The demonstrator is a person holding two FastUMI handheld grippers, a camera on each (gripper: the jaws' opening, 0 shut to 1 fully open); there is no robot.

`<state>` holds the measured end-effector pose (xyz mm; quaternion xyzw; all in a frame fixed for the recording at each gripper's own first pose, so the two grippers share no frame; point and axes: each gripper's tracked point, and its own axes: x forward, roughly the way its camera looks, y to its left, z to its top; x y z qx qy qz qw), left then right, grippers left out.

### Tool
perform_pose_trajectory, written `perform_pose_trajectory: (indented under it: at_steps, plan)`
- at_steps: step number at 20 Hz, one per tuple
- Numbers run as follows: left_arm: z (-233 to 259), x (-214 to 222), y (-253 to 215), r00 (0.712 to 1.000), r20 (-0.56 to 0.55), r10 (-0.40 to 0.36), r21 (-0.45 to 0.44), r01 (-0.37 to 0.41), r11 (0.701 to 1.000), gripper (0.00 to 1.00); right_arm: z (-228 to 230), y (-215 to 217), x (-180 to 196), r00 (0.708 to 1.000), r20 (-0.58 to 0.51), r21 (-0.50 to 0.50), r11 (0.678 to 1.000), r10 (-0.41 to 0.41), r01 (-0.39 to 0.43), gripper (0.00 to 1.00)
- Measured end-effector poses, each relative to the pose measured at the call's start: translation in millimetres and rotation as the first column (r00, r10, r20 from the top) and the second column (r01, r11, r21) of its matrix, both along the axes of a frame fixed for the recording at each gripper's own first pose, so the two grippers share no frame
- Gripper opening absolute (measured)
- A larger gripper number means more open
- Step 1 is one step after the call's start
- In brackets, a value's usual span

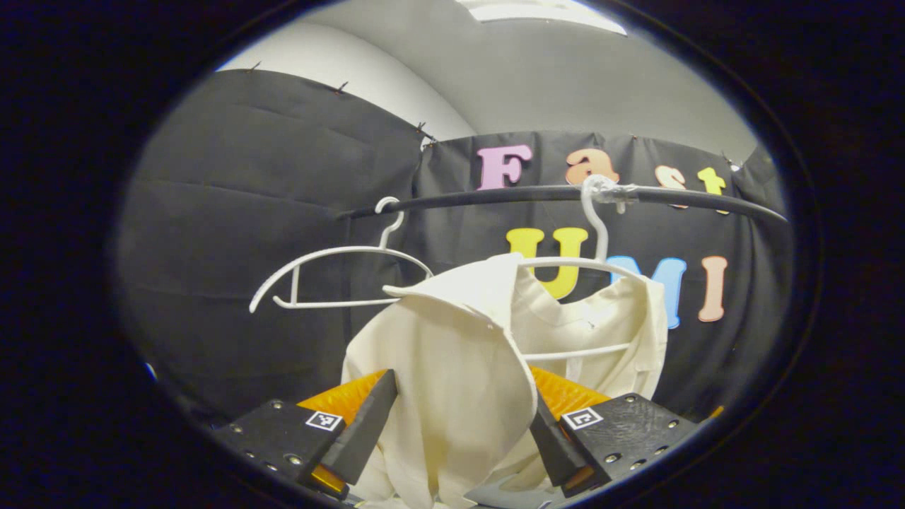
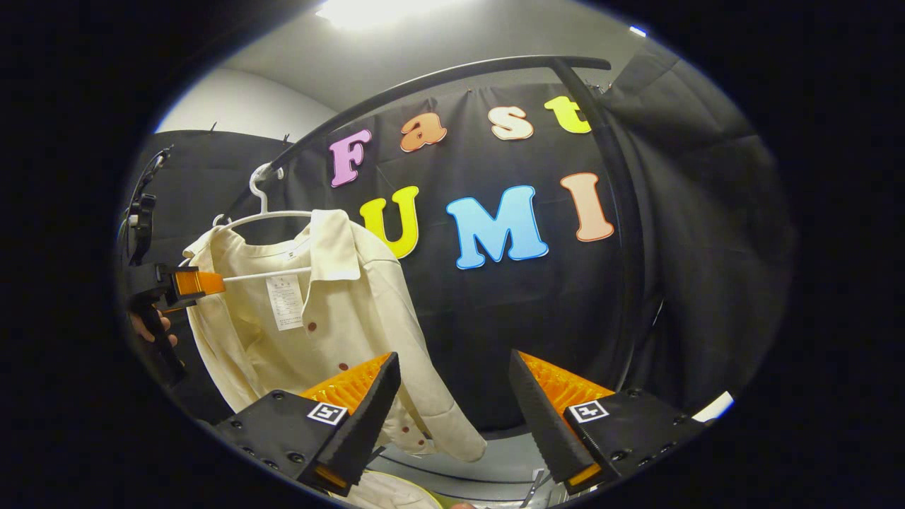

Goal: Grasp the clothes on the hanger with both hands and then place them into the laundry hamper below.

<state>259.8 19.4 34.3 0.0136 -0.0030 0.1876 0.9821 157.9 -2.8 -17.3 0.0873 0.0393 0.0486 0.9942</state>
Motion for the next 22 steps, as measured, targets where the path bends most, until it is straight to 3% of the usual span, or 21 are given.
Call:
perform_pose_trajectory:
  at_steps: [7, 9, 14, 16, 20, 22]
  plan:
    - [-2, 14, 8, 0.998, -0.006, 0.069, 0.084, -0.068, 0.994, 0.94, -9, 7, 24, 0.998, 0.001, -0.014, 0.998, 0.069, -0.069, 0.98]
    - [-2, 14, 9, 0.996, -0.010, 0.088, 0.108, -0.086, 0.990, 0.75, -12, 10, 30, 0.996, -0.004, -0.011, 0.996, 0.089, -0.089, 0.98]
    - [1, 19, 9, 0.994, -0.031, 0.101, 0.189, -0.094, 0.978, 0.46, -20, 22, 46, 0.991, -0.004, -0.026, 0.990, 0.136, -0.136, 0.98]
    - [2, 16, 13, 0.995, -0.023, 0.098, 0.177, -0.093, 0.980, 0.23, -29, 26, 51, 0.988, -0.024, -0.039, 0.987, 0.156, -0.156, 0.98]
    - [5, 3, 18, 0.995, -0.018, 0.103, 0.135, -0.099, 0.986, 0.01, -36, 40, 59, 0.977, -0.048, -0.014, 0.978, 0.209, -0.210, 0.98]
    - [9, 1, 12, 0.996, -0.015, 0.088, 0.114, -0.086, 0.990, 0.01, -30, 49, 65, 0.971, -0.040, -0.016, 0.972, 0.234, -0.235, 0.98]
